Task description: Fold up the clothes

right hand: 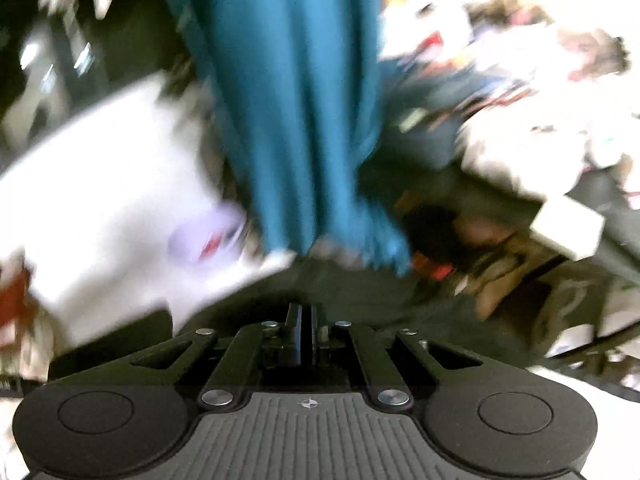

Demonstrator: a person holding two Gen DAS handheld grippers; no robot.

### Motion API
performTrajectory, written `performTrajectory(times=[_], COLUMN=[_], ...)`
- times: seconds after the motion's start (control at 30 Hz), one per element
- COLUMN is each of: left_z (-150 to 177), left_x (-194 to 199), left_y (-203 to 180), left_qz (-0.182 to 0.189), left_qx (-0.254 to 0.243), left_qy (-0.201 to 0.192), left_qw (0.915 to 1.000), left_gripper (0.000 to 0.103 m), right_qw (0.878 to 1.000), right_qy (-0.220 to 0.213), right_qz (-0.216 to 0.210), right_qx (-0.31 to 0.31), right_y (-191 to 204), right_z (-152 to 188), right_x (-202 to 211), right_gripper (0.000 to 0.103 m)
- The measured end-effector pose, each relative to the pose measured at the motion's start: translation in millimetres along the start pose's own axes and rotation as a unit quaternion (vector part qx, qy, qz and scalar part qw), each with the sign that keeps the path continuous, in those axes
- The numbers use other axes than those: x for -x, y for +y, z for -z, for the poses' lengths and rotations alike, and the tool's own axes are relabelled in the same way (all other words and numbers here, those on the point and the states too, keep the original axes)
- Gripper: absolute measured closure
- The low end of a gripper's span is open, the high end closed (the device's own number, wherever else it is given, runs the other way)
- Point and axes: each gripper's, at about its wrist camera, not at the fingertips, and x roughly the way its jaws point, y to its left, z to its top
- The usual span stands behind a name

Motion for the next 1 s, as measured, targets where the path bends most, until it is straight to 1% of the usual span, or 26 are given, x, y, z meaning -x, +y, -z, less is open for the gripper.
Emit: performTrajectory(times=[0.03, 0.07, 0.1, 0.17, 0.23, 0.37, 0.43, 0.47, 0.5, 0.57, 0.6, 0.63, 0.67, 0.73, 0.77, 0.83, 0.87, 0.93, 0.97, 1.0], left_z=[-4, -8, -10, -10, -8, 2, 1, -3, -8, -19, -22, -25, -24, -15, -9, 4, 10, 18, 22, 25], left_x=[-1, -3, -10, -30, -54, -103, -115, -115, -112, -101, -97, -96, -100, -125, -141, -172, -184, -197, -203, -208], left_y=[-6, -11, -16, -27, -40, -69, -84, -91, -99, -116, -125, -134, -140, -145, -146, -146, -148, -155, -159, -164], left_qz=[0.011, 0.021, 0.028, 0.038, 0.046, 0.05, 0.053, 0.061, 0.077, 0.118, 0.135, 0.149, 0.155, 0.152, 0.144, 0.108, 0.094, 0.079, 0.071, 0.064], left_qx=[-0.008, -0.018, -0.029, -0.047, -0.068, -0.113, -0.134, -0.138, -0.14, -0.147, -0.157, -0.168, -0.178, -0.183, -0.186, -0.201, -0.209, -0.228, -0.237, -0.248], left_qy=[-0.002, -0.002, 0.003, 0.02, 0.044, 0.102, 0.111, 0.108, 0.103, 0.089, 0.086, 0.087, 0.098, 0.146, 0.171, 0.21, 0.226, 0.246, 0.256, 0.263], left_qw=[0.9999, 0.9996, 0.9992, 0.9979, 0.9957, 0.987, 0.9833, 0.9826, 0.9819, 0.978, 0.9745, 0.9706, 0.9669, 0.9603, 0.9568, 0.9507, 0.9468, 0.9388, 0.9345, 0.9302], left_gripper=[0.087, 0.087, 0.087, 0.087, 0.087, 0.087, 0.087, 0.087, 0.087, 0.087, 0.087, 0.087, 0.087, 0.086, 0.086, 0.085, 0.083, 0.075, 0.062, 0.044], right_qw=[1.0, 0.999, 0.998, 0.995, 0.991, 0.982, 0.978, 0.976, 0.976, 0.978, 0.981, 0.984, 0.987, 0.99, 0.99, 0.989, 0.988, 0.987, 0.986, 0.986], right_qy=[-0.02, -0.03, -0.028, -0.011, 0.023, 0.086, 0.096, 0.098, 0.09, 0.074, 0.072, 0.071, 0.075, 0.091, 0.102, 0.127, 0.139, 0.158, 0.162, 0.166], right_qz=[0.016, 0.032, 0.044, 0.062, 0.067, 0.043, 0.033, 0.027, 0.014, -0.016, -0.03, -0.041, -0.041, -0.036, -0.036, -0.026, -0.019, -0.004, 0.0, 0.003], right_qx=[-0.013, -0.028, -0.045, -0.081, -0.116, -0.164, -0.184, -0.193, -0.197, -0.194, -0.178, -0.161, -0.136, -0.098, -0.093, -0.077, -0.065, -0.037, -0.029, -0.024], right_y=[-9, -20, -32, -55, -73, -87, -85, -83, -79, -69, -63, -57, -52, -45, -45, -42, -39, -34, -32, -30], right_z=[-5, -7, -5, 8, 32, 85, 101, 106, 106, 103, 100, 97, 97, 100, 103, 117, 125, 143, 150, 157], right_x=[21, 38, 49, 57, 53, 28, 22, 19, 19, 24, 27, 29, 29, 21, 13, -5, -12, -25, -28, -31], right_gripper=[0.099, 0.099, 0.099, 0.099, 0.099, 0.099, 0.099, 0.099, 0.099, 0.099, 0.099, 0.099, 0.099, 0.099, 0.099, 0.099, 0.099, 0.098, 0.096, 0.093])
